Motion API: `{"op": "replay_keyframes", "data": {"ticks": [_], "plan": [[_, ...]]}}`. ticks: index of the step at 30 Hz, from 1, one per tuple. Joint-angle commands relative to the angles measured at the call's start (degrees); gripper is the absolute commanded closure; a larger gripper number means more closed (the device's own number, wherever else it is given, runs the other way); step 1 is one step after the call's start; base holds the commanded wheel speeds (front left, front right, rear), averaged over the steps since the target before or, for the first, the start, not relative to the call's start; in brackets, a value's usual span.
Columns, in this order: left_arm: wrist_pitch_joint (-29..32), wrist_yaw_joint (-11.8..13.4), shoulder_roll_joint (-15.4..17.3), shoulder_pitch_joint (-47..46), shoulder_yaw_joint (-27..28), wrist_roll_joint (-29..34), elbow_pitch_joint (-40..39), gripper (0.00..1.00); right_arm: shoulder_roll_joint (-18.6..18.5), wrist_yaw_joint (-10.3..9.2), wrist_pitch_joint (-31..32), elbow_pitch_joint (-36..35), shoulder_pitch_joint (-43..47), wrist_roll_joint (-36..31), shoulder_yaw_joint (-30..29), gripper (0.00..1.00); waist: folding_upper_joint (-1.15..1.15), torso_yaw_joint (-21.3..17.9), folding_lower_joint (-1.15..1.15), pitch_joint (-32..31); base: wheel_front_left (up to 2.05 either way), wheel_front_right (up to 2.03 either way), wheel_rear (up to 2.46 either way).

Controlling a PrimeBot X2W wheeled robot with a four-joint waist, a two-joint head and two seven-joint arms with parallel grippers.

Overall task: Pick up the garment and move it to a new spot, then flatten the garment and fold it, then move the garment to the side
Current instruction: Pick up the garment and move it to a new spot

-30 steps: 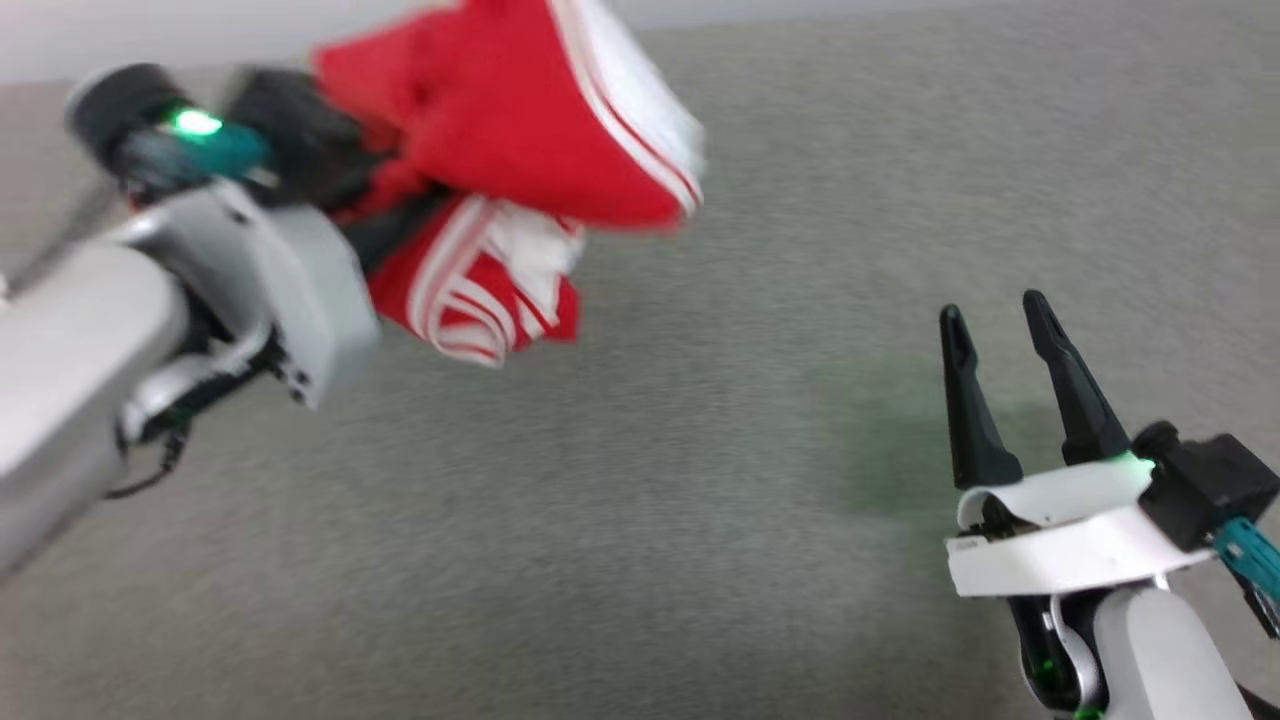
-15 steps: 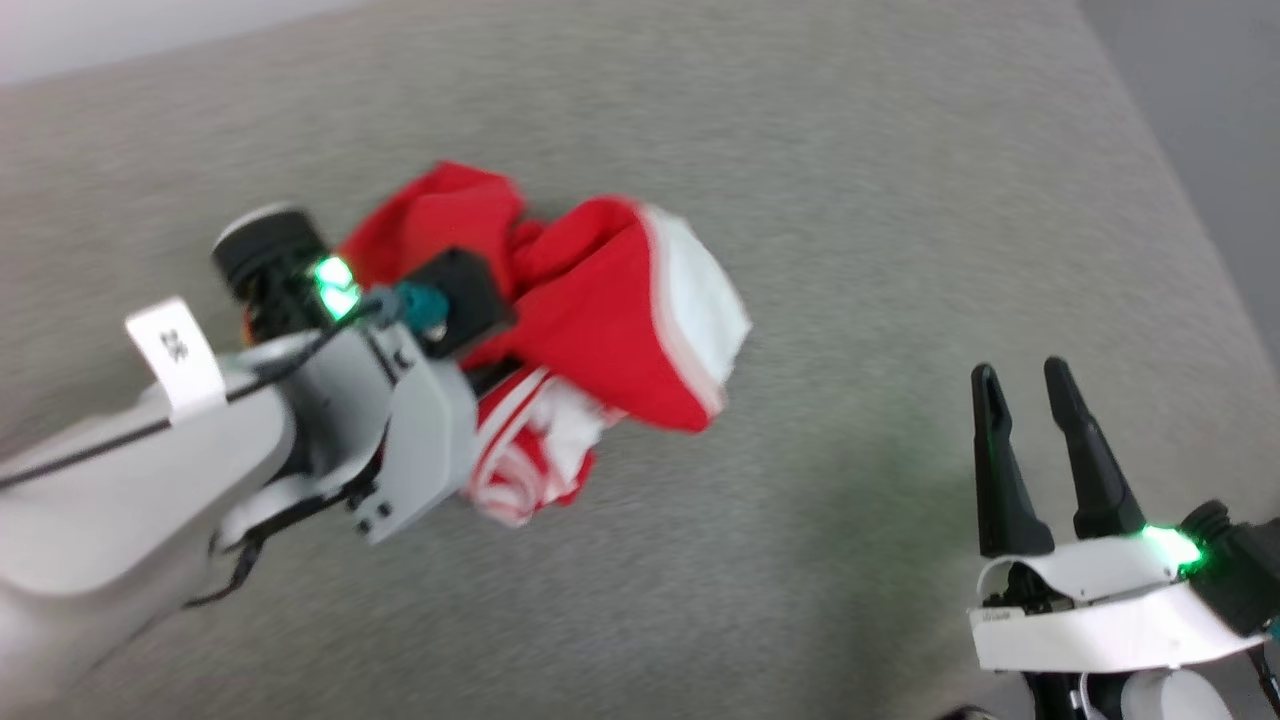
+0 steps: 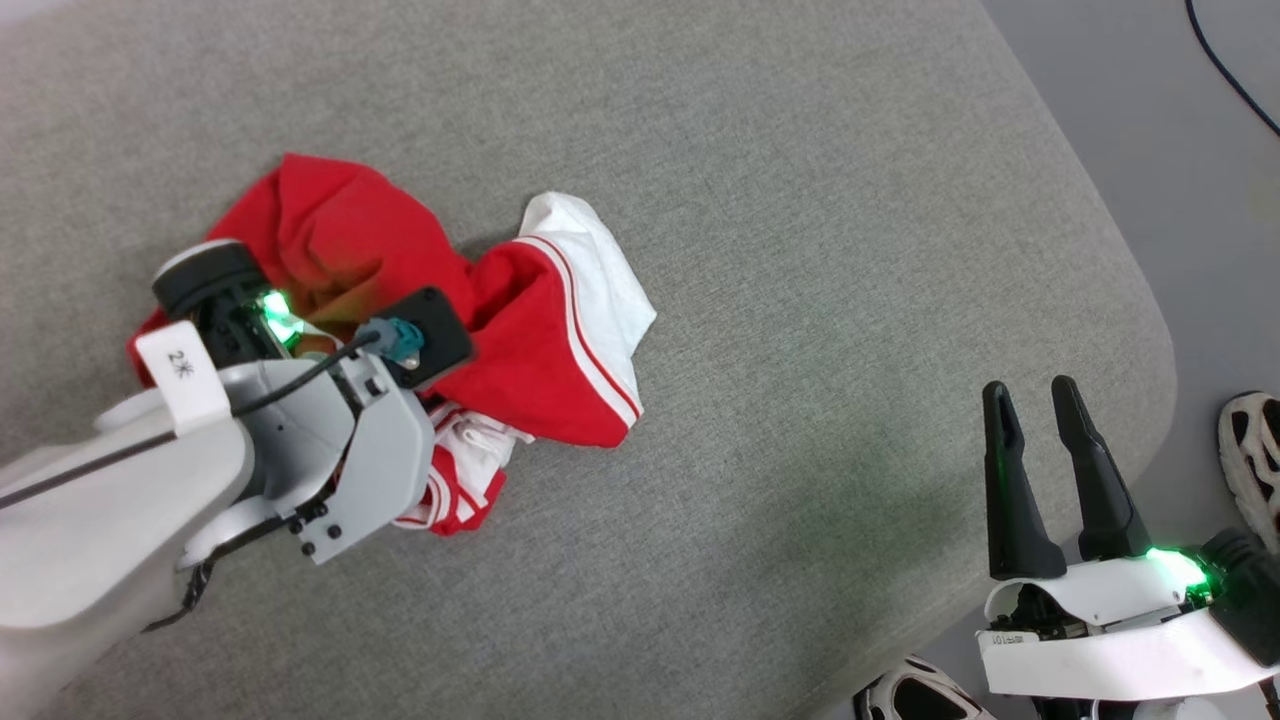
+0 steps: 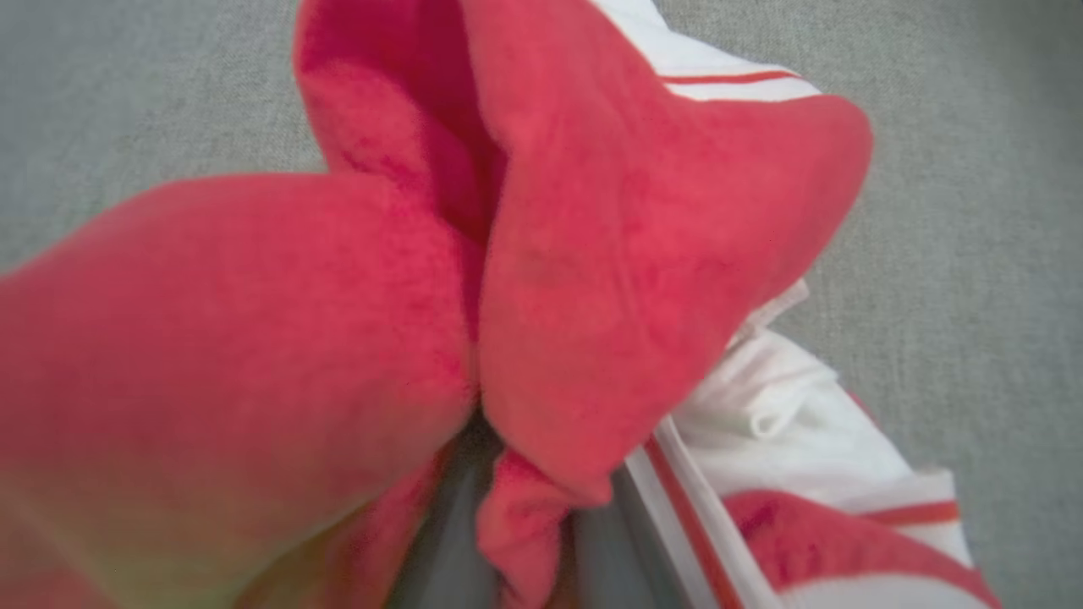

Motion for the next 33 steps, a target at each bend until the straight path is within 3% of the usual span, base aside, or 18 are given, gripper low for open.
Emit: {"op": "replay_keyframes", "data": {"ticks": [1,3,6,7,8,17,27,33], "plan": [[3.9,0.23,0.92,5.15,-3.19,0.92,3.9,1.0,0.18,-0.08,-0.05,-0.31,0.25,-0.13,0.2,0.0,0.0,-0.41,0.0,0.66,0.0,0.0,0.0],[4.48,0.24,1.26,6.03,-3.47,1.06,3.73,0.98,0.17,-0.08,-0.05,-0.55,0.29,-0.52,0.54,0.0,0.0,-0.43,0.0,0.82,0.0,0.0,0.0],[2.95,0.24,1.77,5.57,-3.58,0.0,3.88,0.45,0.18,-0.08,-0.05,-0.15,-0.12,-1.28,1.5,0.0,0.0,-0.36,0.0,0.53,0.0,0.0,0.0],[2.36,0.24,2.09,5.3,-3.53,0.28,3.85,0.07,0.16,-0.08,-0.05,0.22,-0.47,-1.62,2.0,0.0,0.0,-0.35,0.0,0.14,0.0,0.0,0.0],[1.51,0.24,2.51,4.95,-3.36,1.26,3.65,0.0,0.15,-0.08,-0.05,0.67,-0.94,-2.05,2.61,0.0,0.0,-0.3,0.0,-0.31,0.0,0.0,0.0],[-14.71,0.17,-3.69,-0.98,-1.99,0.64,5.07,0.0,0.09,-0.08,-0.05,6.37,-5.0,-8.06,1.49,0.0,0.0,11.23,0.0,-7.09,0.0,0.0,0.0],[-29.84,0.18,-7.98,0.36,-1.8,-12.42,6.42,0.0,0.02,-0.09,-0.06,15.02,-9.33,-15.16,-1.65,0.0,0.0,24.52,0.0,-14.97,0.0,0.0,0.0],[-38.63,0.17,-9.36,7.32,-1.8,-17.85,13.39,0.0,0.08,-0.08,-0.05,19.53,-9.47,-18.86,-3.72,0.0,0.0,30.63,0.0,-18.49,0.0,0.0,0.0]]}}
